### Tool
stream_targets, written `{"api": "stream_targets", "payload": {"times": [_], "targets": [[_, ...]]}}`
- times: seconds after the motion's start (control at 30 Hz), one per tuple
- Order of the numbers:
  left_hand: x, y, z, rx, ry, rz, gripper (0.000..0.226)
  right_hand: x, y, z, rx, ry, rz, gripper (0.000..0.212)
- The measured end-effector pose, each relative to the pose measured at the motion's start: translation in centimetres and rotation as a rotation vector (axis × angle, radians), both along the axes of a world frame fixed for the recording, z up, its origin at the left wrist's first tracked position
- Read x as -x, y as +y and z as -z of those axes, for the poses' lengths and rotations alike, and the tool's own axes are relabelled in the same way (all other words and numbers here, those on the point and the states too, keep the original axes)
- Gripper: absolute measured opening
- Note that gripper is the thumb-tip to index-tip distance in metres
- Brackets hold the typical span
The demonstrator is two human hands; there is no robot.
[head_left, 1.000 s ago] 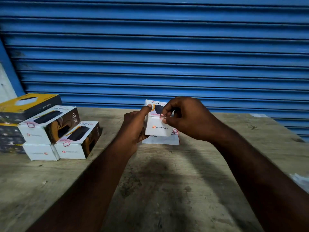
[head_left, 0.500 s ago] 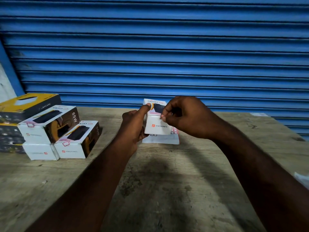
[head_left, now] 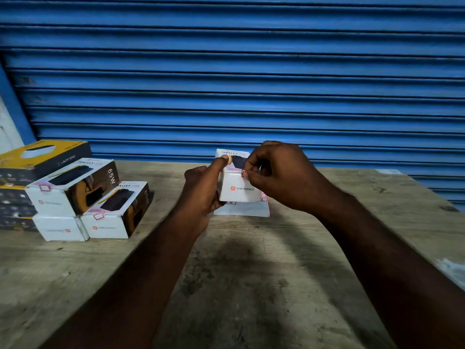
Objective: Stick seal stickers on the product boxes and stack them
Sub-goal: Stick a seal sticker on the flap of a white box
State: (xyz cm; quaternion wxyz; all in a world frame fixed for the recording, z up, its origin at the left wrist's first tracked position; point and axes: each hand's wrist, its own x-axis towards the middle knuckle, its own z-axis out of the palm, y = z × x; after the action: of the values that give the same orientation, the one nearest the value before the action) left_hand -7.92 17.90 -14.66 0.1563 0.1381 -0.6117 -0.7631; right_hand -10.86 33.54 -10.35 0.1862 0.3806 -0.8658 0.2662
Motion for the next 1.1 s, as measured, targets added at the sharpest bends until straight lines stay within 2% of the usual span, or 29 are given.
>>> {"api": "stream_targets", "payload": {"times": [0.07, 0.2, 0.33, 0.5, 0.6, 0.73, 0.8, 1.1], "targets": [[0.1, 0.0, 0.0, -0.004, -0.01, -0.008, 0.042, 0.1, 0.0, 0.1, 0.001, 0.005, 0.004, 0.006], [0.5, -0.1, 0.4, -0.02, 0.005, -0.025, 0.052, 0.3, 0.0, 0.2, 0.022, 0.003, 0.004, 0.008], [0.8, -0.2, 0.7, -0.019, 0.015, -0.029, 0.075, 0.3, 0.0, 0.2, 0.035, -0.006, 0.0, 0.009], [0.9, -0.4, 0.7, -0.008, 0.032, -0.022, 0.083, 0.5, 0.1, 0.3, 0.088, -0.082, -0.015, 0.018], [0.8, -0.4, 0.6, 0.01, 0.027, -0.026, 0.078, 0.5, 0.2, 0.4, 0.126, -0.074, -0.036, 0.023], [0.5, -0.4, 0.3, 0.005, 0.031, -0.024, 0.044, 0.3, -0.1, 0.7, 0.173, 0.074, -0.103, 0.026], [0.2, -0.5, 0.0, 0.006, 0.029, -0.029, 0.036, 0.3, -0.2, 0.9, 0.156, 0.117, -0.111, 0.023], [-0.2, -0.5, -0.5, 0.004, 0.029, -0.016, 0.036, 1.1, -0.1, 1.3, 0.111, 0.175, -0.093, 0.016]]}}
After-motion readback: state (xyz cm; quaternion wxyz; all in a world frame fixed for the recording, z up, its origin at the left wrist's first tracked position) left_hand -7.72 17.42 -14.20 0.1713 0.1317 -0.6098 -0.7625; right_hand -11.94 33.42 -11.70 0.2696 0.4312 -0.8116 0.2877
